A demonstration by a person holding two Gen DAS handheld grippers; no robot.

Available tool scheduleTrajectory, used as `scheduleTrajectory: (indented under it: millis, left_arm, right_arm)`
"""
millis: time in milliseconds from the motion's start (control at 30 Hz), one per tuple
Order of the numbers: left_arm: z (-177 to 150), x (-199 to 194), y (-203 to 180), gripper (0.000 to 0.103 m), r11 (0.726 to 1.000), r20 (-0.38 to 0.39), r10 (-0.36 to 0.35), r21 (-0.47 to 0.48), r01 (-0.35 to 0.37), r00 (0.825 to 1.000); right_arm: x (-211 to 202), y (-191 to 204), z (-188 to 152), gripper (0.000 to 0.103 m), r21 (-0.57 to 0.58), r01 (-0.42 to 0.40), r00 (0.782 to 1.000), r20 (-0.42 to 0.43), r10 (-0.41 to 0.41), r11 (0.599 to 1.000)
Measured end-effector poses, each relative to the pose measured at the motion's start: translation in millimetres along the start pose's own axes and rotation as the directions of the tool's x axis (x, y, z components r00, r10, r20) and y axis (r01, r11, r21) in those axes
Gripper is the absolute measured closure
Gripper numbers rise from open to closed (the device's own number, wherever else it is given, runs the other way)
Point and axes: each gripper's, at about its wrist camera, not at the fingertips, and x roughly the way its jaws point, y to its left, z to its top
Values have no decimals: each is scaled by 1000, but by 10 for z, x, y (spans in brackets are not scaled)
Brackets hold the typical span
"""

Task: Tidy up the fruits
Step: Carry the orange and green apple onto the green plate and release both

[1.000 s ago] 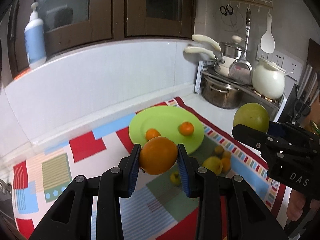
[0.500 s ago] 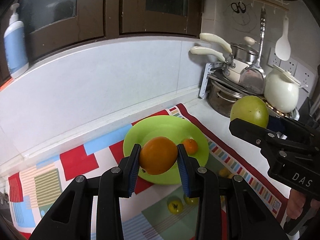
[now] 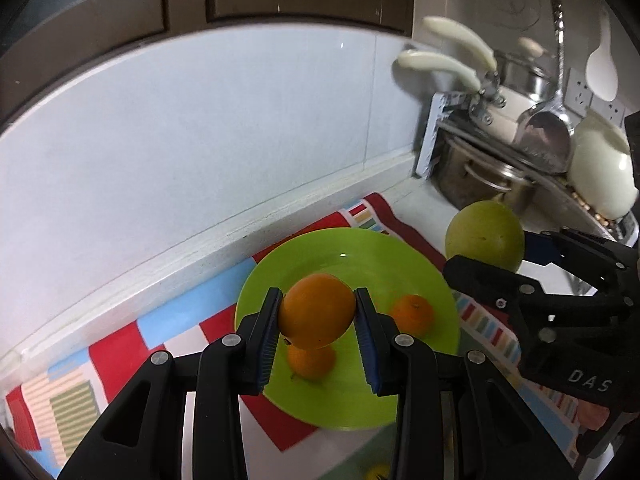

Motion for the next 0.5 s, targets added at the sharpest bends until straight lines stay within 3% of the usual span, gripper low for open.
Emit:
scheduleTrajectory:
  millis: [500]
  left_arm:
    - [-36,752,131,67,999,-122,-35,3,36,992]
  right_arm:
    - [905,-230,-42,52,15,-31,990,-140,32,999]
